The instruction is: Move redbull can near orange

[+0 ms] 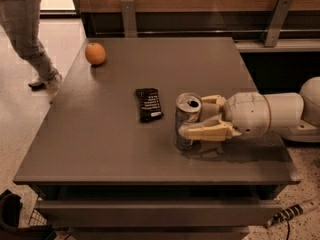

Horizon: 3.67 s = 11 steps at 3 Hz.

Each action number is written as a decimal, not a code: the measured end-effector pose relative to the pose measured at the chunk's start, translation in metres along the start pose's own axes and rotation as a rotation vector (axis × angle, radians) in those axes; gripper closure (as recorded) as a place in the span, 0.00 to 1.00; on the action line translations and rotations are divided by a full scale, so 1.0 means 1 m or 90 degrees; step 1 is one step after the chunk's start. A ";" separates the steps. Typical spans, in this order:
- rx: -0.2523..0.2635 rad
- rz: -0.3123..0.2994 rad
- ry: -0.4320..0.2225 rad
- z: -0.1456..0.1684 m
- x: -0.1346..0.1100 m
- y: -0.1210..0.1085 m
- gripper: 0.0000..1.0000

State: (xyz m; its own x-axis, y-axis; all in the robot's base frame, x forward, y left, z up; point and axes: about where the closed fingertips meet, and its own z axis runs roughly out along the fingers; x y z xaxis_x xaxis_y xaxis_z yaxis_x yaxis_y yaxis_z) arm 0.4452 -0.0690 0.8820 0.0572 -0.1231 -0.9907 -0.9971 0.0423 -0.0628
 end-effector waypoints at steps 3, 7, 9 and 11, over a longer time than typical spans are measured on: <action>-0.006 0.018 -0.009 -0.006 -0.016 -0.037 1.00; 0.067 0.061 0.001 0.051 -0.071 -0.281 1.00; 0.104 -0.031 -0.031 0.115 -0.069 -0.335 1.00; 0.088 0.000 0.011 0.158 -0.036 -0.332 1.00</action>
Offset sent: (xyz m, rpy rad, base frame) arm 0.0228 -0.0109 0.0198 -0.0098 0.0176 -0.0002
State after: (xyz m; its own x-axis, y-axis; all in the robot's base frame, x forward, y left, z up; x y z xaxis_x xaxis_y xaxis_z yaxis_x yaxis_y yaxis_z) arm 0.7820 0.0778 0.9198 0.0545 -0.1404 -0.9886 -0.9807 0.1784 -0.0794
